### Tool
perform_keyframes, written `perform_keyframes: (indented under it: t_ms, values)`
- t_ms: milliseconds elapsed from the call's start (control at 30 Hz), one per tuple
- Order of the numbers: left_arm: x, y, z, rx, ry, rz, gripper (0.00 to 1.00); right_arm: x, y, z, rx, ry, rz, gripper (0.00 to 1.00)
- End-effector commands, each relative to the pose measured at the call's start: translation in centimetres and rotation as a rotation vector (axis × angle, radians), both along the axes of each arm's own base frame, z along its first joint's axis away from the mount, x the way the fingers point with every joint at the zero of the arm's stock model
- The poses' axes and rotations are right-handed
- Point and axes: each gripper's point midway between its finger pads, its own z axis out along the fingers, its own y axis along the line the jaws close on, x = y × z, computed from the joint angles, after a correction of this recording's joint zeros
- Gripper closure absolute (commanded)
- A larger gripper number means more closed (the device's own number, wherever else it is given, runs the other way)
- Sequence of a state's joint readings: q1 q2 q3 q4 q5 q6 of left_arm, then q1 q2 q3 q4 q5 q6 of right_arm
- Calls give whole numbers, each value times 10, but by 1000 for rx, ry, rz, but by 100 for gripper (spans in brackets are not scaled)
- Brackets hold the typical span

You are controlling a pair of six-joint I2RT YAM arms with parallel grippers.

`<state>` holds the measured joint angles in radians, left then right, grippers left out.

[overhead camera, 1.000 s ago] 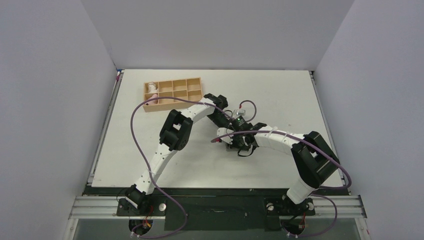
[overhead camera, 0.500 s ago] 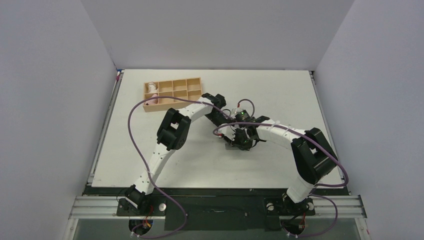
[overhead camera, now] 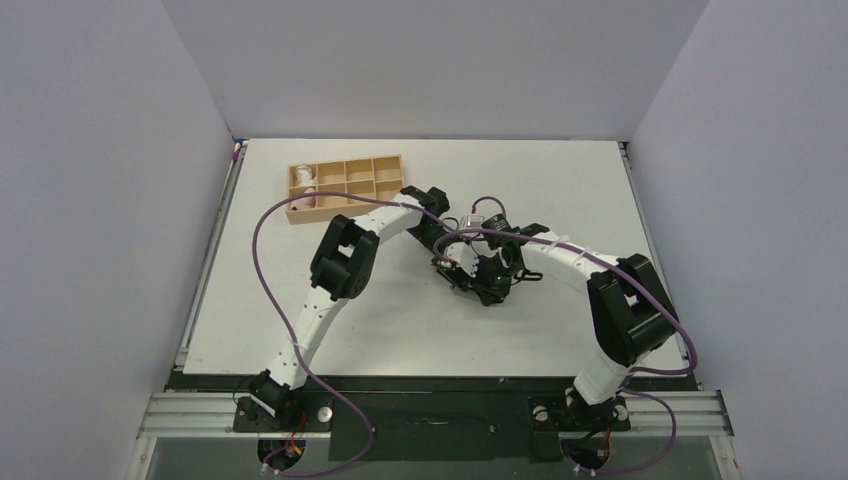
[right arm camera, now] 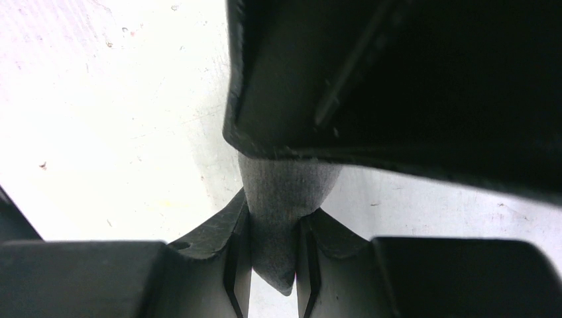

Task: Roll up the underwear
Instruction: Pick up the underwear from the center of the board.

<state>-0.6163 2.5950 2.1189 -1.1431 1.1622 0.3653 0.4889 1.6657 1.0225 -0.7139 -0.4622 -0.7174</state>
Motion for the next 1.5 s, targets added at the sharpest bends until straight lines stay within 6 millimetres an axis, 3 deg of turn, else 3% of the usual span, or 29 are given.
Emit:
perform_keyframes:
  t_ms: [0,467,700,733,767,867,1033,1200,1267,1300,1333,1467]
  values:
    - [45,46,-68,201,-231,25,37,-29,-14,11,22,183,-58,100]
    - [42,49,-56,143,-238,88,34,-24,-10,7,53,248,-79,100]
    - [55,72,-26,77,-275,198,35,-20,-5,16,87,285,-101,100]
    - [61,76,-12,59,-303,219,35,-15,-4,19,95,278,-110,100]
    - [58,81,-13,60,-302,229,35,-14,-3,21,101,282,-119,100]
    - [60,99,11,58,-364,276,35,-3,3,31,121,263,-140,100]
    - [84,136,50,116,-524,404,35,18,12,56,181,221,-200,100]
    - [127,188,79,252,-687,547,35,33,17,74,212,169,-264,100]
    - [143,203,86,322,-760,563,35,36,18,79,221,155,-281,100]
    - [148,212,80,378,-778,556,35,37,18,81,225,151,-286,100]
    - [157,213,88,385,-809,561,35,38,18,82,231,146,-294,100]
    - [183,223,86,451,-889,539,37,37,18,84,242,138,-304,100]
